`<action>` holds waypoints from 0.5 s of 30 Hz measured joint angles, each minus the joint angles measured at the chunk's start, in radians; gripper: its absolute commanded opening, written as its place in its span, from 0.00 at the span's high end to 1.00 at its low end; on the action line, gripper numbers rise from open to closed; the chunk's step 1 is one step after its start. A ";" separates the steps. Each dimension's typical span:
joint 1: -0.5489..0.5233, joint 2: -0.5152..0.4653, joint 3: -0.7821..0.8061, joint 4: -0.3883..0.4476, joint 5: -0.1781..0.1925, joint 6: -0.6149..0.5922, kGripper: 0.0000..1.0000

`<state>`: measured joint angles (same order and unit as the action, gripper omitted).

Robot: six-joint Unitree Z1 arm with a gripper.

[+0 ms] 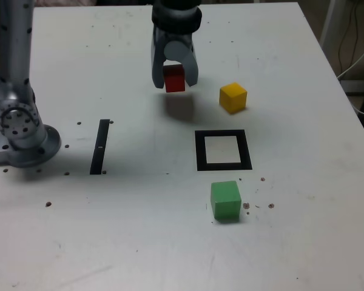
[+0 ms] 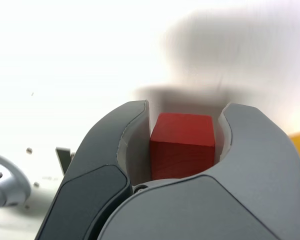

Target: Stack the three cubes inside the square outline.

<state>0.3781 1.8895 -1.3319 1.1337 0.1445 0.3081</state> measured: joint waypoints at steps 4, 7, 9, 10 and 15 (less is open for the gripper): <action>-0.066 -0.057 -0.014 0.051 0.000 -0.050 0.71; -0.120 -0.091 -0.016 0.064 -0.005 -0.094 0.71; -0.152 -0.095 -0.017 0.069 -0.016 -0.118 0.71; -0.166 -0.094 -0.017 0.070 -0.023 -0.128 0.71; -0.234 -0.091 -0.023 0.070 -0.045 -0.178 0.71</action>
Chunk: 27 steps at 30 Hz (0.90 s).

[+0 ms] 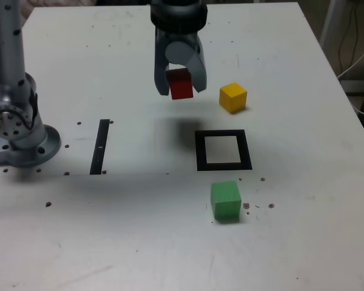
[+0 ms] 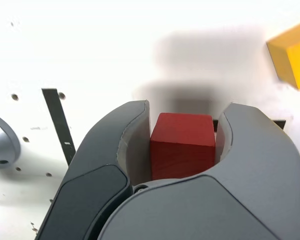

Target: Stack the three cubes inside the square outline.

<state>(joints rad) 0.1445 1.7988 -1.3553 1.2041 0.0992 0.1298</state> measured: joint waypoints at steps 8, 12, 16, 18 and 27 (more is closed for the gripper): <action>-0.112 0.037 -0.096 0.083 0.015 -0.050 0.71; -0.150 0.054 -0.131 0.100 0.018 -0.068 0.70; -0.159 0.105 -0.143 0.089 0.015 -0.076 0.70; -0.159 0.133 -0.149 0.084 0.010 -0.076 0.70; -0.196 0.174 -0.177 0.053 -0.018 -0.093 0.70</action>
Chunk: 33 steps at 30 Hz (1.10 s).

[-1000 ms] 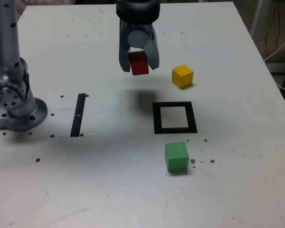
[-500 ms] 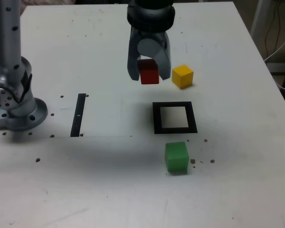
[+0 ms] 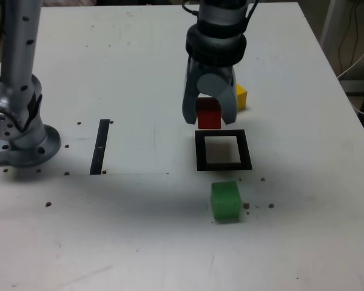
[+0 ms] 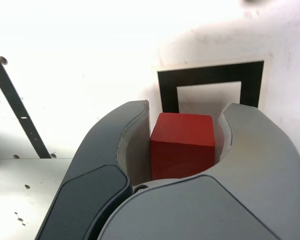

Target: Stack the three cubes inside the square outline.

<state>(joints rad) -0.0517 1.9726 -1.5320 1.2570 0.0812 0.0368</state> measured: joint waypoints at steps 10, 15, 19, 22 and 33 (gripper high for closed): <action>-0.022 0.052 -0.038 0.032 -0.003 -0.015 0.70; -0.022 0.074 -0.044 0.025 -0.003 -0.015 0.70; -0.023 0.108 -0.052 0.011 -0.007 -0.010 0.70; -0.023 0.120 -0.056 -0.002 -0.009 -0.001 0.70; -0.024 0.147 -0.074 0.000 -0.026 0.035 0.64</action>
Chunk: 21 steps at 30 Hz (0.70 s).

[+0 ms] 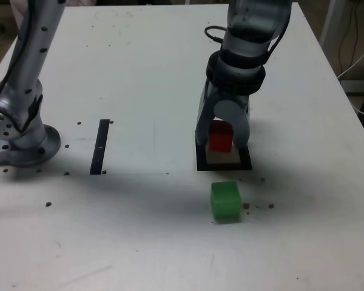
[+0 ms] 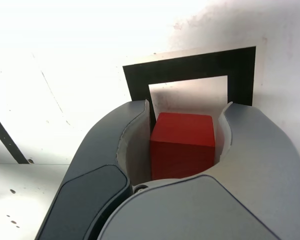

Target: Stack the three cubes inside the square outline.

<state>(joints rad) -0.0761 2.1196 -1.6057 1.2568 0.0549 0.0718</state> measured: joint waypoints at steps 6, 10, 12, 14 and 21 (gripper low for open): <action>0.002 -0.003 0.007 -0.006 0.002 0.007 0.62; 0.007 -0.004 0.010 -0.015 0.002 0.007 0.59; 0.009 -0.003 0.013 -0.018 0.001 0.007 0.58; 0.009 -0.003 0.013 -0.024 -0.002 0.007 0.58; 0.020 0.009 0.030 -0.043 -0.005 0.007 0.58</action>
<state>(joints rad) -0.0565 2.1283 -1.5756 1.2142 0.0501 0.0786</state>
